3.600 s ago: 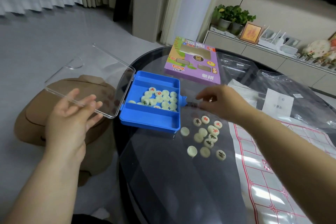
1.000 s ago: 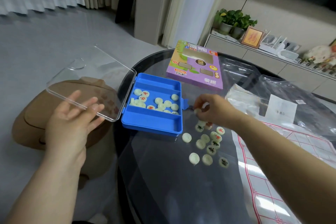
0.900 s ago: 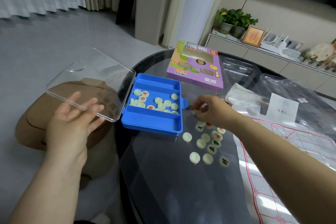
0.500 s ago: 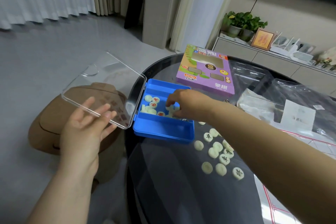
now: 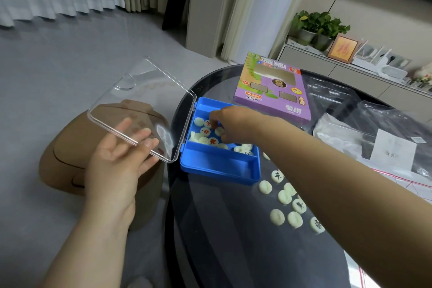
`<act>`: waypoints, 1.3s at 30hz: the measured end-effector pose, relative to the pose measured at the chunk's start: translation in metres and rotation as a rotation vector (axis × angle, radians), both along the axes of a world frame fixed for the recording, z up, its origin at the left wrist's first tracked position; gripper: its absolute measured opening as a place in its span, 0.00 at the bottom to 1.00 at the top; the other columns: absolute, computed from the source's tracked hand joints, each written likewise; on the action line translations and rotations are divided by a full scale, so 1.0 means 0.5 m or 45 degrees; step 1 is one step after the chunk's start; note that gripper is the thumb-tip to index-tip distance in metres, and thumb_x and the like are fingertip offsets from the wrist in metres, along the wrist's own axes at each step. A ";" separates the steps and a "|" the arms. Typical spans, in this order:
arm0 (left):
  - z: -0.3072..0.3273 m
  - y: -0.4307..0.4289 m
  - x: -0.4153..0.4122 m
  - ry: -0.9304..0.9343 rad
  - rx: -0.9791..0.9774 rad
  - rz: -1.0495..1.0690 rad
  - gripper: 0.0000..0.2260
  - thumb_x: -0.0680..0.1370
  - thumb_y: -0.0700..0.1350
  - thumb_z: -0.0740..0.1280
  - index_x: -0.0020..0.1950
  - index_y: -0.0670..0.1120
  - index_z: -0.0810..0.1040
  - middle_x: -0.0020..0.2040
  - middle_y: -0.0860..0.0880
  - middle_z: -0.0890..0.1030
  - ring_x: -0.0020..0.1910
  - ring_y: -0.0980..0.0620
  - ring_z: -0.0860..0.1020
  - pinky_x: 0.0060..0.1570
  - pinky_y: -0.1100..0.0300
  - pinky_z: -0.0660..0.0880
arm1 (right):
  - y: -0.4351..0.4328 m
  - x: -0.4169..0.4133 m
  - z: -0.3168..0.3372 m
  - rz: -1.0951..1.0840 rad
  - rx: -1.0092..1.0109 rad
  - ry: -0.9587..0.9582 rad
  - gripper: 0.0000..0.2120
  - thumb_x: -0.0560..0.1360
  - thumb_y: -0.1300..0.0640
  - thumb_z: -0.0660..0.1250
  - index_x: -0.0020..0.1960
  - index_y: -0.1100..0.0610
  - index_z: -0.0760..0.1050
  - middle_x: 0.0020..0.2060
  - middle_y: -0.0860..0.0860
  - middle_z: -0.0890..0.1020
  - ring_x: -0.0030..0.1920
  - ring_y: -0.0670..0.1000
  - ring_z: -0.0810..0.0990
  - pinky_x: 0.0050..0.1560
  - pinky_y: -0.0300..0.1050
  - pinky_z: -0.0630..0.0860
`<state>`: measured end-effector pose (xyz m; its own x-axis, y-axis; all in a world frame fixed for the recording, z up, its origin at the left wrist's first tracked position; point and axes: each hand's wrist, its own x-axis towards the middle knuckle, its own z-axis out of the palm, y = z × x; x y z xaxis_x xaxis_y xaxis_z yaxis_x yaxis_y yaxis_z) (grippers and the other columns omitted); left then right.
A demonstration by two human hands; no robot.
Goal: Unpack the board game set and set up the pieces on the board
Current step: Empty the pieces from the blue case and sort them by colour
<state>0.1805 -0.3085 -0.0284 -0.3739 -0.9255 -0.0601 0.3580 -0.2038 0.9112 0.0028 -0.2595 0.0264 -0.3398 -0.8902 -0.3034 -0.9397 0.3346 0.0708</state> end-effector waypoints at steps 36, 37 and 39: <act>-0.003 -0.002 -0.002 0.017 -0.012 -0.005 0.21 0.74 0.33 0.64 0.62 0.52 0.68 0.46 0.52 0.78 0.44 0.55 0.78 0.36 0.71 0.77 | 0.053 -0.016 0.002 -0.032 0.049 0.031 0.17 0.76 0.59 0.61 0.64 0.52 0.67 0.59 0.53 0.73 0.49 0.51 0.71 0.45 0.42 0.68; -0.003 -0.002 -0.002 0.013 -0.009 -0.007 0.21 0.73 0.33 0.64 0.62 0.51 0.68 0.46 0.52 0.78 0.44 0.56 0.78 0.36 0.71 0.77 | 0.050 -0.015 0.000 -0.021 0.039 0.045 0.16 0.76 0.58 0.60 0.63 0.53 0.67 0.58 0.53 0.73 0.47 0.50 0.70 0.44 0.42 0.68; -0.002 -0.002 -0.001 0.009 -0.006 -0.005 0.21 0.74 0.33 0.63 0.61 0.52 0.68 0.45 0.52 0.78 0.42 0.56 0.79 0.36 0.71 0.77 | 0.045 -0.014 -0.003 -0.011 0.025 0.050 0.14 0.76 0.57 0.60 0.62 0.54 0.67 0.56 0.53 0.74 0.46 0.50 0.69 0.43 0.42 0.67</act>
